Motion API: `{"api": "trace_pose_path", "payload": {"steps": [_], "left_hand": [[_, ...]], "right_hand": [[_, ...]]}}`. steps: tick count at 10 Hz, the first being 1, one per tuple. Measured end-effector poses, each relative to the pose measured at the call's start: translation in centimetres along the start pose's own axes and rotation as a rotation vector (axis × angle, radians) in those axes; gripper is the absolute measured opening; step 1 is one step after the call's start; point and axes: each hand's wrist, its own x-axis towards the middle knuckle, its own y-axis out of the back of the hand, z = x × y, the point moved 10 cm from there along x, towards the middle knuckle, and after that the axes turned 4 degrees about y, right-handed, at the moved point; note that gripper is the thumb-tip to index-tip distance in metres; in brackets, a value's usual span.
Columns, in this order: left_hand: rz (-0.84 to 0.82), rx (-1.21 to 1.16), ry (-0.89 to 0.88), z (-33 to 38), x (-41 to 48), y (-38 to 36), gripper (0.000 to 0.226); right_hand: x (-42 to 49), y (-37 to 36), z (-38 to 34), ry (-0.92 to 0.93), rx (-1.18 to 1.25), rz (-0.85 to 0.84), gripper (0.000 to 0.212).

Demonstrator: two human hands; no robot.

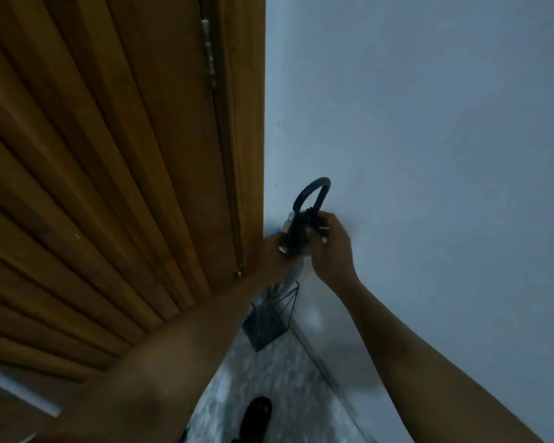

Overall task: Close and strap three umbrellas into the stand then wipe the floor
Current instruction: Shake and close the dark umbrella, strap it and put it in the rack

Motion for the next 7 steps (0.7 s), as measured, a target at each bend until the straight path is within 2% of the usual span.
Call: {"api": "trace_pose_path", "payload": {"steps": [1, 2, 3, 4, 6, 7], "left_hand": [[-0.056, 0.027, 0.095, 0.6, 2.3, 1.6, 0.040], [0.000, 0.111, 0.068, -2.0, 5.6, 2.5, 0.050], [-0.107, 0.054, 0.142, -6.7, 9.6, 1.5, 0.048], [-0.214, -0.073, 0.163, -11.0, 13.7, 0.2, 0.027], [-0.156, 0.030, 0.175, -19.6, 19.0, -0.7, 0.023], [-0.163, 0.129, 0.143, -21.0, 20.4, -1.3, 0.015]], "right_hand": [[3.0, -4.8, 5.6, -0.103, -0.008, -0.049, 0.025], [4.3, -8.6, 11.4, -0.202, -0.020, -0.067, 0.025], [4.2, -12.9, 17.5, -0.301, -0.038, -0.113, 0.021], [4.4, -16.6, 22.7, -0.335, -0.078, -0.159, 0.016], [4.2, -21.7, 30.3, -0.340, -0.165, -0.226, 0.010], [3.8, -23.2, 33.7, -0.389, -0.161, -0.234, 0.013]]}}
